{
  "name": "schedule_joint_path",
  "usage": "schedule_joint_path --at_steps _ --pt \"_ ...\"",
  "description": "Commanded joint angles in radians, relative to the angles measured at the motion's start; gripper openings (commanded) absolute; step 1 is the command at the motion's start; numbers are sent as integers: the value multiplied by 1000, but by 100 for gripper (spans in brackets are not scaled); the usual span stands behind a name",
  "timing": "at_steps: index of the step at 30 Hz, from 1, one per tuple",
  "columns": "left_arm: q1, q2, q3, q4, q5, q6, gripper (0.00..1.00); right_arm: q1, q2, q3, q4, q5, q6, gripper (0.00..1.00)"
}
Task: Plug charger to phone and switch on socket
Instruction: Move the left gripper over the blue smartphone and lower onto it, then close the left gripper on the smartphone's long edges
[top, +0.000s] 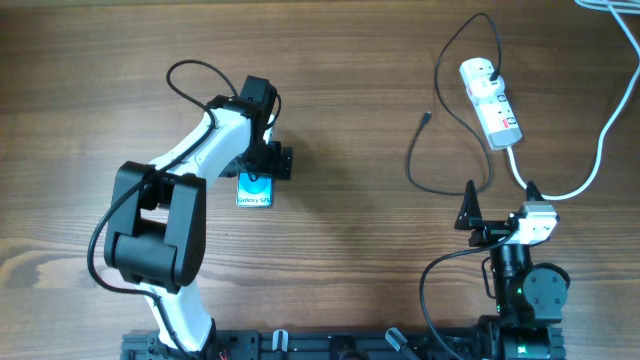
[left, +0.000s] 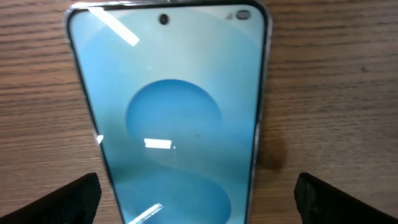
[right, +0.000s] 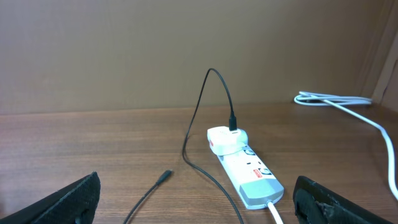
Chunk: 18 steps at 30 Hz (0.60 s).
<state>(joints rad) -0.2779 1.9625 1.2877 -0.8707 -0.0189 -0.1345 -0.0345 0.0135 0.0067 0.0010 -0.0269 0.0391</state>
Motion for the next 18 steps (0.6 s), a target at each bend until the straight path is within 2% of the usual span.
schedule_joint_path --at_steps 1,18 --pt "0 -60 -5 3 -70 -8 100 -2 -10 -2 2 -19 -11 100" --pt "1 -34 -13 48 -34 -8 100 -2 -10 -2 2 -20 -11 100"
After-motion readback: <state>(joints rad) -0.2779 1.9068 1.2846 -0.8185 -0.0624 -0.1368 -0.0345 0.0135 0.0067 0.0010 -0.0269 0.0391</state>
